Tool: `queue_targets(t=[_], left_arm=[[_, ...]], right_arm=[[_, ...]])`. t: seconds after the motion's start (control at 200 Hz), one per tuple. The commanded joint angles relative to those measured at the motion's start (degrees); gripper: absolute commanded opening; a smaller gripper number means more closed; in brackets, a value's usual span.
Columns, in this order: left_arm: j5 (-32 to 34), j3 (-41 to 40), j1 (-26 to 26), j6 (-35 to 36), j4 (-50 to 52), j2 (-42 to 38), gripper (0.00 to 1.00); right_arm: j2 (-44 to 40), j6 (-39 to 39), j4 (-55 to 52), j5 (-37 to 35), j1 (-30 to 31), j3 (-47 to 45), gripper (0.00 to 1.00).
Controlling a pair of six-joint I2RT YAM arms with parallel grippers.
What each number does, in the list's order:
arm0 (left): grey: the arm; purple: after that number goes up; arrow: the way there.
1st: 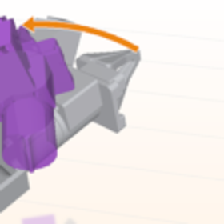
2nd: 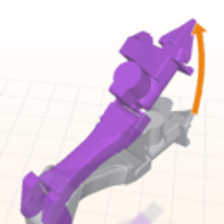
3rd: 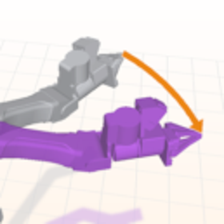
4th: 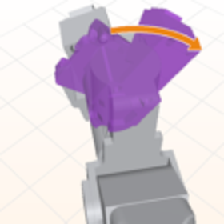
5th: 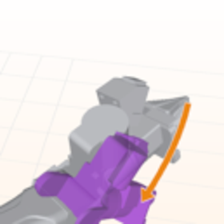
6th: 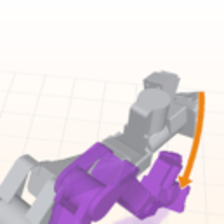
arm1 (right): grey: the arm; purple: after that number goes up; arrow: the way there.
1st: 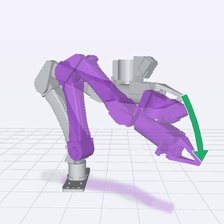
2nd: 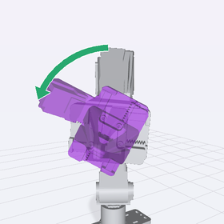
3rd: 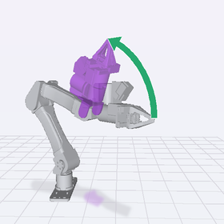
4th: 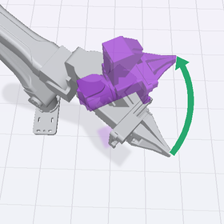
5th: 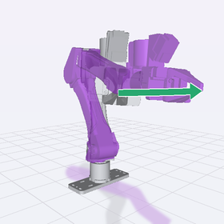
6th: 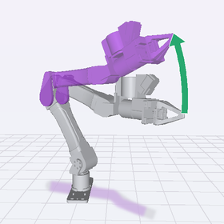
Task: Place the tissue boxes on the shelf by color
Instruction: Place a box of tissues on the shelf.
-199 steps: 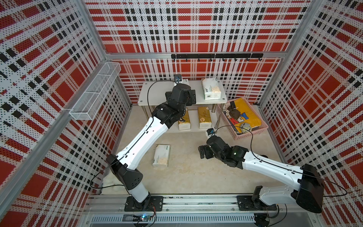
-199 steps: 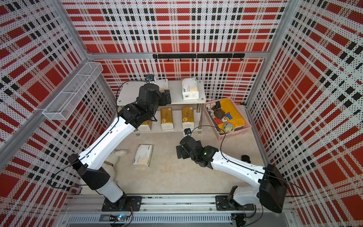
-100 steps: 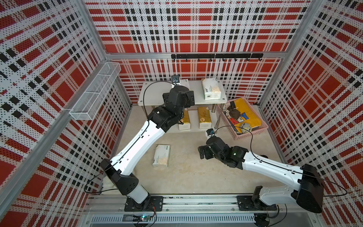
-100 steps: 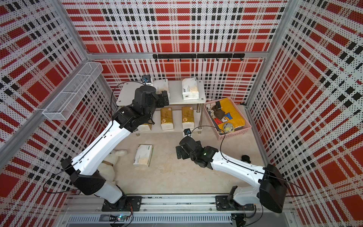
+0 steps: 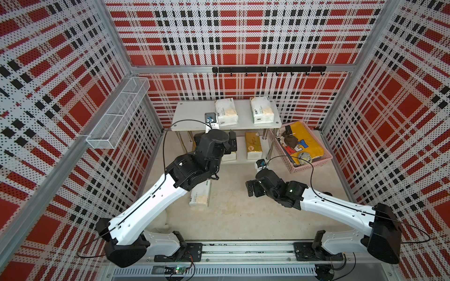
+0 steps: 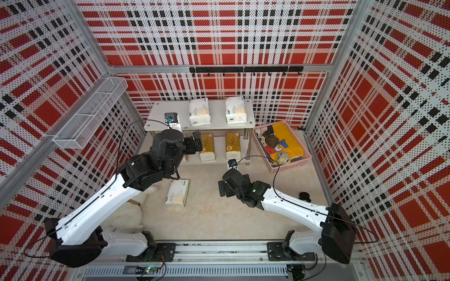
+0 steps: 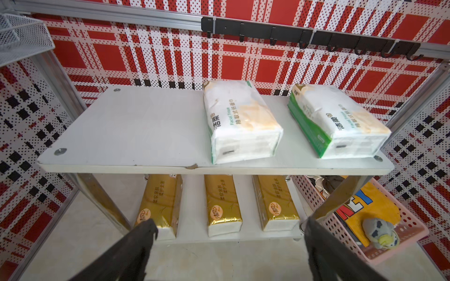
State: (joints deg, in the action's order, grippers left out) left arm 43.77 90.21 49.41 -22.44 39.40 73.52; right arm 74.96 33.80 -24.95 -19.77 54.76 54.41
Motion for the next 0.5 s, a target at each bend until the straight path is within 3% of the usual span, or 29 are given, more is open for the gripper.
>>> queue_targets(t=[0.0,0.195,0.496], left_arm=[[0.82,-5.42,0.67,-4.73,4.27,-2.22,0.99],[-1.98,-17.89,0.00,-10.65,6.75,-7.87,0.99],[-10.96,-32.02,-2.81,-14.08,6.96,-15.09,0.99]], right_arm=[[0.28,-0.65,0.72,-1.14,0.52,0.93,1.00],[-0.59,-1.14,-0.01,-2.31,0.52,0.86,1.00],[0.01,-1.02,0.69,-1.85,0.48,0.60,1.00]])
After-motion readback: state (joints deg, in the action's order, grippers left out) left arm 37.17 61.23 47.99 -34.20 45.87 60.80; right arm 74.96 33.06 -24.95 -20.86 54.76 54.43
